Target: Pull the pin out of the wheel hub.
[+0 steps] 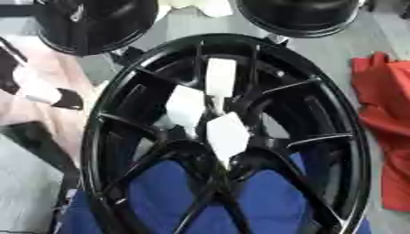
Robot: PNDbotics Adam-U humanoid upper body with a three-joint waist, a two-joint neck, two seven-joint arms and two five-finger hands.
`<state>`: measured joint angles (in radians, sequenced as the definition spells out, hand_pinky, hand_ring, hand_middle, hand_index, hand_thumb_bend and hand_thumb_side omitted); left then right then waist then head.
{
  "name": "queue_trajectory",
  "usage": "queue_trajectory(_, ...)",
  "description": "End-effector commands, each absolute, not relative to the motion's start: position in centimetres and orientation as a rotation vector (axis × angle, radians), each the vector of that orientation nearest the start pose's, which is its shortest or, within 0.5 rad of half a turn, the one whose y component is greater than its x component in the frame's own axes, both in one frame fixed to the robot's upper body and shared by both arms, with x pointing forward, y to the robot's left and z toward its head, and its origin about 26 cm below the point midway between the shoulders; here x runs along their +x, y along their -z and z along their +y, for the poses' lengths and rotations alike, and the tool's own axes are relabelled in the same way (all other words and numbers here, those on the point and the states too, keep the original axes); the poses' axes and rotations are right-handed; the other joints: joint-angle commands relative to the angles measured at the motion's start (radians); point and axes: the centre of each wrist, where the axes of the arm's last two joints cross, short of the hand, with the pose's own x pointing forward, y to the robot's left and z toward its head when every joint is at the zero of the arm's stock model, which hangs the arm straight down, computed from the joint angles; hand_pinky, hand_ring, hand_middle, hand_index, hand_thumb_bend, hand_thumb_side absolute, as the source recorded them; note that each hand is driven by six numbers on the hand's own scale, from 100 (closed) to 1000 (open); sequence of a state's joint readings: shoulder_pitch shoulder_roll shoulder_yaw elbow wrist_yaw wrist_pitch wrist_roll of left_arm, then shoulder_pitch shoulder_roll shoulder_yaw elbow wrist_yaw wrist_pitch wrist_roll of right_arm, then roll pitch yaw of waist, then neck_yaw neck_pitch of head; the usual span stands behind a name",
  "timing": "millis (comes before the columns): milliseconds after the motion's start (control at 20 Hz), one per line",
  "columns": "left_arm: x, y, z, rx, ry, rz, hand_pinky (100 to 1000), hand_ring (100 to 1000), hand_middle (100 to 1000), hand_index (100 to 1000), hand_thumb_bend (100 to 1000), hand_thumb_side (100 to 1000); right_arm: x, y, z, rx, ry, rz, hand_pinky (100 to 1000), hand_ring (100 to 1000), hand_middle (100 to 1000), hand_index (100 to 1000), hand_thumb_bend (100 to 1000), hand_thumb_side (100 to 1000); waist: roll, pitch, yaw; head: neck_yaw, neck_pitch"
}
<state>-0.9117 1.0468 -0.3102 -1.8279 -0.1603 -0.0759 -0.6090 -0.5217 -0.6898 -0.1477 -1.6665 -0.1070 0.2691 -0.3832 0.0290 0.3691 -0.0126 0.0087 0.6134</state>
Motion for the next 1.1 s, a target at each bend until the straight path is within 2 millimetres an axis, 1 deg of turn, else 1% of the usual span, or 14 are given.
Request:
queue_trajectory(50, 31.0, -39.3, 27.1, -1.044, -2.453, 2.346, 650, 502, 378, 476, 638, 394, 34.2, -28.7, -37.2, -0.833, 0.051, -2.039, 658, 518, 615, 628, 100, 721, -0.002, -0.028, -0.001, 0.004, -0.009)
queue_trajectory(400, 31.0, -39.3, 27.1, -1.043, -2.444, 2.342, 646, 495, 365, 466, 632, 405, 34.2, -28.8, -37.2, -0.833, 0.05, -2.04, 658, 518, 615, 628, 100, 721, -0.002, -0.028, -0.002, 0.008, -0.011)
queue_trajectory(500, 31.1, -39.2, 27.1, -1.045, -2.45, 2.345, 649, 503, 370, 482, 621, 417, 34.2, -28.8, -37.2, -0.834, 0.05, -2.04, 658, 518, 615, 628, 100, 721, -0.002, -0.028, -0.002, 0.009, -0.011)
queue_trajectory(550, 31.1, -39.2, 27.1, -1.047, -2.449, 2.352, 666, 528, 408, 537, 558, 462, 34.2, -28.8, -37.2, -0.834, 0.05, -2.041, 658, 518, 615, 628, 100, 720, -0.002, -0.028, -0.002, 0.008, -0.011)
queue_trajectory(600, 31.1, -39.2, 27.1, -1.044, -2.455, 2.362, 691, 564, 475, 617, 539, 512, 34.2, -28.8, -37.2, -0.834, 0.05, -2.041, 658, 518, 615, 628, 100, 720, -0.001, -0.028, -0.003, 0.008, -0.01)
queue_trajectory(650, 31.1, -39.3, 27.0, -1.032, -2.472, 2.362, 734, 640, 584, 766, 547, 564, 34.2, -28.8, -37.2, -0.835, 0.05, -2.041, 658, 518, 614, 628, 100, 719, -0.001, -0.029, -0.003, 0.008, -0.009)
queue_trajectory(700, 31.1, -39.4, 26.7, -1.018, -2.488, 2.355, 759, 708, 666, 843, 552, 561, 34.2, -28.8, -37.2, -0.836, 0.049, -2.042, 658, 518, 614, 628, 100, 719, 0.0, -0.029, -0.002, 0.007, -0.008)
queue_trajectory(750, 31.0, -39.7, 26.4, -1.005, -2.499, 2.342, 806, 759, 728, 886, 565, 547, 34.2, -28.8, -37.2, -0.836, 0.048, -2.042, 658, 518, 614, 628, 100, 719, 0.0, -0.03, -0.002, 0.006, -0.007)
queue_trajectory(800, 30.9, -39.9, 26.0, -0.997, -2.509, 2.324, 851, 811, 775, 902, 601, 504, 34.2, -28.8, -37.1, -0.835, 0.047, -2.041, 658, 518, 614, 628, 100, 720, 0.0, -0.03, -0.001, 0.006, -0.006)
queue_trajectory(850, 30.8, -40.2, 25.6, -0.996, -2.513, 2.302, 874, 844, 790, 903, 596, 454, 34.2, -28.8, -37.1, -0.835, 0.045, -2.04, 658, 518, 614, 628, 100, 720, 0.0, -0.031, 0.0, 0.005, -0.005)
queue_trajectory(900, 30.7, -40.5, 25.2, -0.996, -2.51, 2.287, 892, 869, 802, 901, 552, 423, 34.2, -28.7, -37.1, -0.835, 0.045, -2.039, 658, 518, 614, 628, 100, 720, 0.0, -0.032, 0.001, 0.003, -0.003)
queue_trajectory(950, 30.7, -40.8, 24.8, -0.997, -2.507, 2.281, 908, 897, 816, 906, 433, 415, 34.2, -28.7, -37.2, -0.835, 0.045, -2.038, 658, 518, 614, 628, 100, 720, 0.0, -0.032, 0.002, 0.001, -0.002)
queue_trajectory(1050, 31.0, -40.9, 24.0, -0.99, -2.527, 2.266, 909, 903, 819, 923, 346, 499, 34.2, -28.7, -37.2, -0.835, 0.045, -2.037, 658, 518, 614, 627, 100, 720, 0.0, -0.033, 0.002, -0.004, -0.002)
queue_trajectory(1100, 31.1, -40.9, 23.6, -0.98, -2.548, 2.257, 909, 901, 813, 924, 304, 565, 34.2, -28.7, -37.2, -0.835, 0.044, -2.036, 658, 517, 614, 627, 100, 720, 0.0, -0.033, 0.002, -0.007, -0.002)
